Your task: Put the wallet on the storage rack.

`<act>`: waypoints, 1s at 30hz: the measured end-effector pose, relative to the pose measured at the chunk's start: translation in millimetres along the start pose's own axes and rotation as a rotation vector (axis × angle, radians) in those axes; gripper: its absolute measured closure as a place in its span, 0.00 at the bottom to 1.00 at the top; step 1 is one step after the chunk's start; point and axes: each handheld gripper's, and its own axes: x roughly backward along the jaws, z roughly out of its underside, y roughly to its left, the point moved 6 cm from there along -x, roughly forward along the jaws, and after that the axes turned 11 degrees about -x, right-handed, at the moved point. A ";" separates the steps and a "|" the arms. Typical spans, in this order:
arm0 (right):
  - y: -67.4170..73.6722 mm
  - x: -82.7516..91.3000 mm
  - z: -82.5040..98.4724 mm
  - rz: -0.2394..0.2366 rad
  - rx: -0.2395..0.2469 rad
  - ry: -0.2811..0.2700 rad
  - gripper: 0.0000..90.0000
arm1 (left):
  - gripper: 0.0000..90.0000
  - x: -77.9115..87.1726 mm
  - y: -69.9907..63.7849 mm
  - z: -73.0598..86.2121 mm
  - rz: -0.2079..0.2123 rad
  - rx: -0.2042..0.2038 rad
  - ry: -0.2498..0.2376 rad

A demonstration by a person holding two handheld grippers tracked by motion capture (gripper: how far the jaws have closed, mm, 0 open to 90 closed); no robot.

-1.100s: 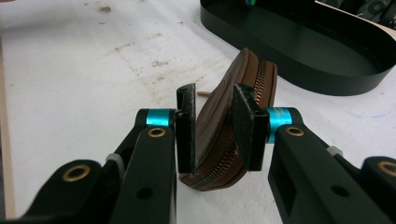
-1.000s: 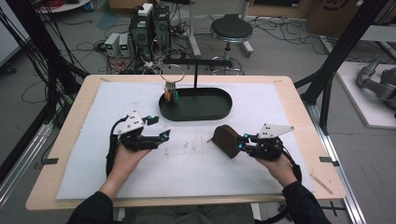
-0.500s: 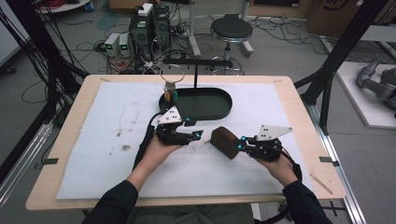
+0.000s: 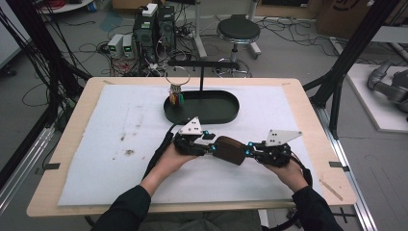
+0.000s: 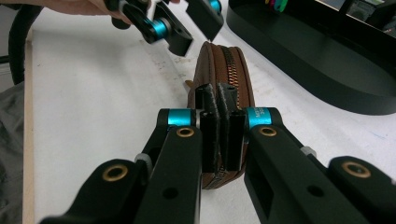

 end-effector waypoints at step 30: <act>-26.6 -25.3 26.6 -0.092 -0.289 0.115 0.42 | 0.93 1.0 -9.0 -5.3 -0.017 -0.088 -0.038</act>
